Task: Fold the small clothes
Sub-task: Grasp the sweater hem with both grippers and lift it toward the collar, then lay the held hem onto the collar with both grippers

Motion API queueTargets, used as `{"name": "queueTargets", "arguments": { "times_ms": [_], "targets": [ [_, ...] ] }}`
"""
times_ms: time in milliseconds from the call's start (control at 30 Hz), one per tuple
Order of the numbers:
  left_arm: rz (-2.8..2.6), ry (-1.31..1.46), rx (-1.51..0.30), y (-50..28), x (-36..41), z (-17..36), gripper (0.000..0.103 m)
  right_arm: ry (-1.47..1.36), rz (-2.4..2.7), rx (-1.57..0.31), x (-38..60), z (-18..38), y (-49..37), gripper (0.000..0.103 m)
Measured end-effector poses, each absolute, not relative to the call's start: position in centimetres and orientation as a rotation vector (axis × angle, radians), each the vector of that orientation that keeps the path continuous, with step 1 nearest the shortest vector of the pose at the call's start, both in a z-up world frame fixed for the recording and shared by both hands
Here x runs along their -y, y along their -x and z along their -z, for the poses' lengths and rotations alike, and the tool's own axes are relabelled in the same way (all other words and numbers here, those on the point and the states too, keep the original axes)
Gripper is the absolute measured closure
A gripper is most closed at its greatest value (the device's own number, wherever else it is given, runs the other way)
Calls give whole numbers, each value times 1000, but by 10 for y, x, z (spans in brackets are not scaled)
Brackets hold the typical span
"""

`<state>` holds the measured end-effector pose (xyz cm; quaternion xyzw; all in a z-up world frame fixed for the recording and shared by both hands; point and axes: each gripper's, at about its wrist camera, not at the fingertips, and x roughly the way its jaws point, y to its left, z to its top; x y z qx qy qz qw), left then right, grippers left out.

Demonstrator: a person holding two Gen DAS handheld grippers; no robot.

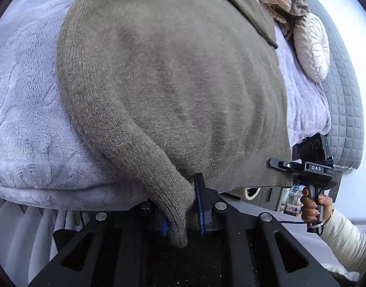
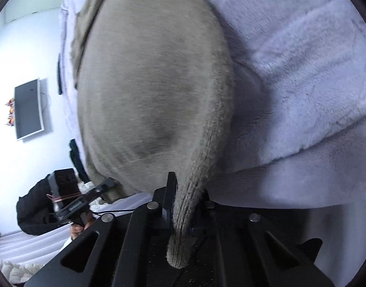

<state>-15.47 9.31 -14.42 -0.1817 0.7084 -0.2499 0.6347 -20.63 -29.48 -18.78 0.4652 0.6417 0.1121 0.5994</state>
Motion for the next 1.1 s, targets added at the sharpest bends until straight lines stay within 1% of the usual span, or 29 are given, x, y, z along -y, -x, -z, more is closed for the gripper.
{"name": "queueTargets", "arguments": {
  "times_ms": [67,133,367,533,733,933,1100],
  "targets": [
    [581,461,-1599,152,-95,137,84,-1118,-296,-1437,295,174,203,95],
    [584,512,-1571,146,-95,127,90,-1150,-327,-1386,295,160,195,95],
    [566,647,-1428,104,-94,91,90,-1213,-434,-1246,296,119,146,95],
    [550,689,-1333,57,-87,70,90,-1205,-507,-1172,292,89,91,95],
    [523,739,-1215,-10,-84,50,90,-1174,-559,-1090,317,55,22,95],
    [473,719,-1128,-87,-72,42,90,-1123,-565,-1057,345,38,-58,95],
    [421,666,-1102,-148,-68,48,90,-1109,-542,-1064,366,50,-117,95]
  ]
}}
